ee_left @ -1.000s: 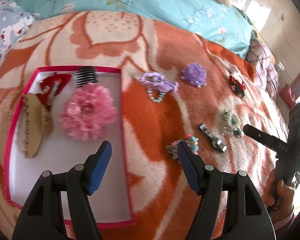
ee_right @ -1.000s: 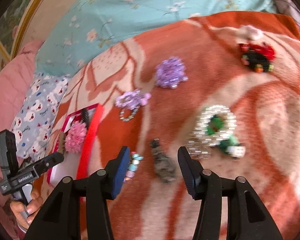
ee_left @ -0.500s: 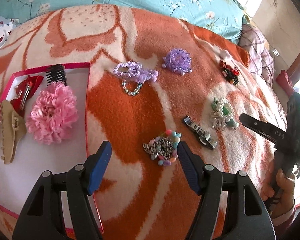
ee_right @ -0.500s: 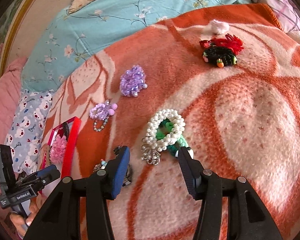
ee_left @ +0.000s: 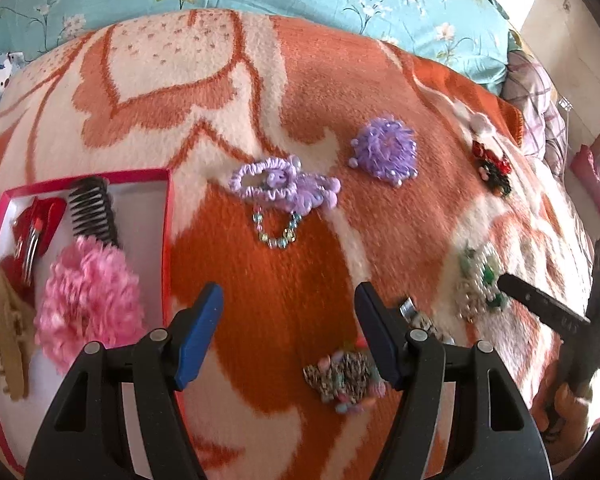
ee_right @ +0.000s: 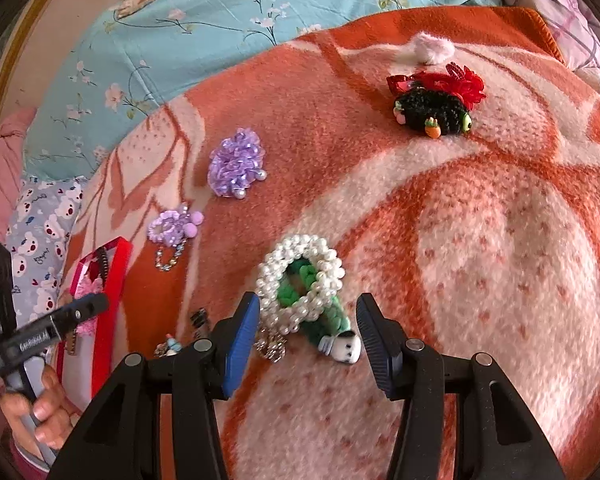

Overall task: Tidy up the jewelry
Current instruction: 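Grasp the beaded chain bracelet with left tool while right tool grasps the pearl bracelet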

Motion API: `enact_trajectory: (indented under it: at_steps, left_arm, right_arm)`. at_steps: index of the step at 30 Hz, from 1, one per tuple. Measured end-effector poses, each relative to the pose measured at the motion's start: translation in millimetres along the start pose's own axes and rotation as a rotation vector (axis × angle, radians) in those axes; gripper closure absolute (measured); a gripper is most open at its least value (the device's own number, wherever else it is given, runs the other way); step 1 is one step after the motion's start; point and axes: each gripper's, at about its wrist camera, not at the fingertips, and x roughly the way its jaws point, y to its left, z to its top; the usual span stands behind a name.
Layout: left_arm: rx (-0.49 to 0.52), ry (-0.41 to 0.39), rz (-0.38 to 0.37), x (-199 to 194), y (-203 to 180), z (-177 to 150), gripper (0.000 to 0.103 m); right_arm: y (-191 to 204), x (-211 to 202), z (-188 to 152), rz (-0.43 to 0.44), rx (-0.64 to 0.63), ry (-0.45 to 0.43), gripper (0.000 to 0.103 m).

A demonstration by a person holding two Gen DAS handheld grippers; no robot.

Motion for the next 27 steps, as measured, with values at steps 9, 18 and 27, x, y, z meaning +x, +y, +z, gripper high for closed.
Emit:
enact_trajectory:
  at_steps: [9, 18, 27]
  left_arm:
    - [0.051, 0.033, -0.066, 23, -39, 4, 0.035]
    - [0.116, 0.044, -0.08, 25, -65, -3, 0.035]
    - [0.107, 0.087, -0.07, 18, -43, -44, 0.035]
  right_arm:
    - [-7, 16, 7, -0.004, 0.007, 0.017, 0.054]
    - [-10, 1, 11, 0.035, 0.017, -0.023, 0.091]
    - [-9, -29, 9, 0.087, 0.032, -0.074, 0.091]
